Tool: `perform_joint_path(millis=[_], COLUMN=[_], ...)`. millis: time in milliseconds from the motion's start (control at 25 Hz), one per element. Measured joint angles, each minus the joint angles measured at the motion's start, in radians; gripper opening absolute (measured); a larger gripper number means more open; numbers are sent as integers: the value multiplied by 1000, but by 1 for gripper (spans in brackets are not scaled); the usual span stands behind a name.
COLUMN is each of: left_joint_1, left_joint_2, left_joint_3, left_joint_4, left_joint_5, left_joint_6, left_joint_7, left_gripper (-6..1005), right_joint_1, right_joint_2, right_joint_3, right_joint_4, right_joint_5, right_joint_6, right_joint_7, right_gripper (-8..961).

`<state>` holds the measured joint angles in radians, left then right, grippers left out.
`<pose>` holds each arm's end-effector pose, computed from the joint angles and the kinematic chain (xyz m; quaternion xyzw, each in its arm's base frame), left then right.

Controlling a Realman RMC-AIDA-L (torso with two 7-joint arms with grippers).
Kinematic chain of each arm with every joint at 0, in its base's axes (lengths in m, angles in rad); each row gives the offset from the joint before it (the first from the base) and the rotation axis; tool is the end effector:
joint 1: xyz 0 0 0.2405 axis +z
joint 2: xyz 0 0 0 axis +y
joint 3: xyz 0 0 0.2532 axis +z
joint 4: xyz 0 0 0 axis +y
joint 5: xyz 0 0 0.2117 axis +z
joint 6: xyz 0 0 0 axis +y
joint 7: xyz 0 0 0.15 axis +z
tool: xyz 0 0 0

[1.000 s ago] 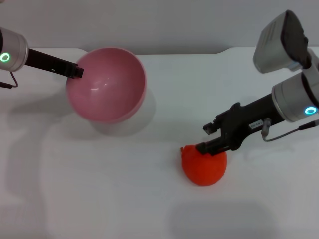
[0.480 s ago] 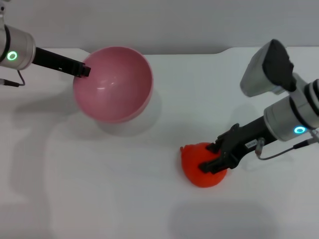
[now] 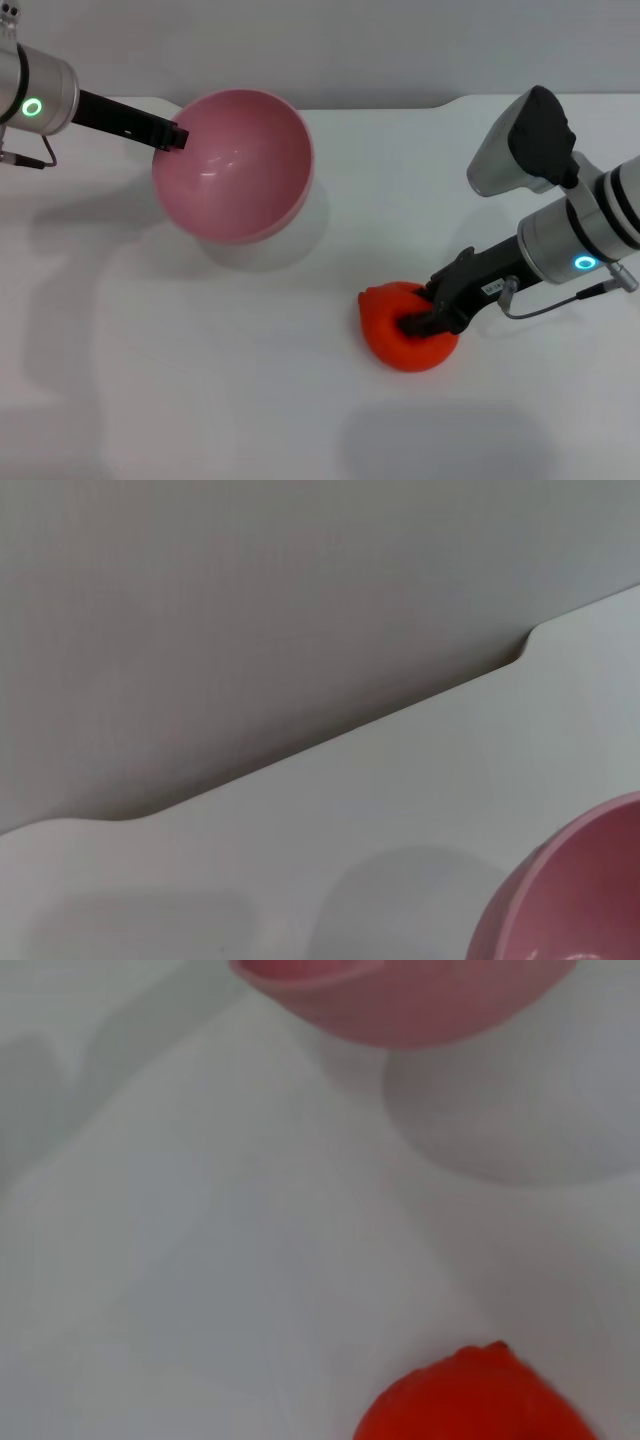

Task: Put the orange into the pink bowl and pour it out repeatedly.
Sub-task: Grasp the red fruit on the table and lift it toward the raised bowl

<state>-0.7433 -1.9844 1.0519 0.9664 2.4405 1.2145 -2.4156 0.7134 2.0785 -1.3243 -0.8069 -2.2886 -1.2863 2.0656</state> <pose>-0.2088 0.4373 0.0417 -0.8786 -0.3924 0.0068 0.2722 0.2083 0.3664 -0.0680 -0.9617 0.2539 -0.0775 0.0685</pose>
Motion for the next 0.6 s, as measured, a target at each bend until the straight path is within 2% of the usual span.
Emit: perform_joint_path(millis=[80, 480, 520, 600], left_joint_1=[2, 8, 8, 9], left_joint_2=[0, 1, 1, 1], left_joint_3=[0, 0, 0, 0], left_joint_4=[0, -1, -1, -1], left_joint_5=[0, 0, 0, 0], left_joint_6=[-3, -4, -4, -4], left_joint_7=[3, 4, 4, 5], left_gripper=[42, 42, 42, 42], right_joint_1=[-1, -9, -18, -63], right_joint_2=[0, -1, -1, -3], right_joint_3=[0, 5, 5, 2], right_joint_4=[-5, -56, -82, -218], right_joint_5=[0, 18, 22, 23], right_joint_6=[1, -7, -9, -12], right_joint_7=[-1, 18, 31, 84], right_gripper=[404, 204, 184, 168])
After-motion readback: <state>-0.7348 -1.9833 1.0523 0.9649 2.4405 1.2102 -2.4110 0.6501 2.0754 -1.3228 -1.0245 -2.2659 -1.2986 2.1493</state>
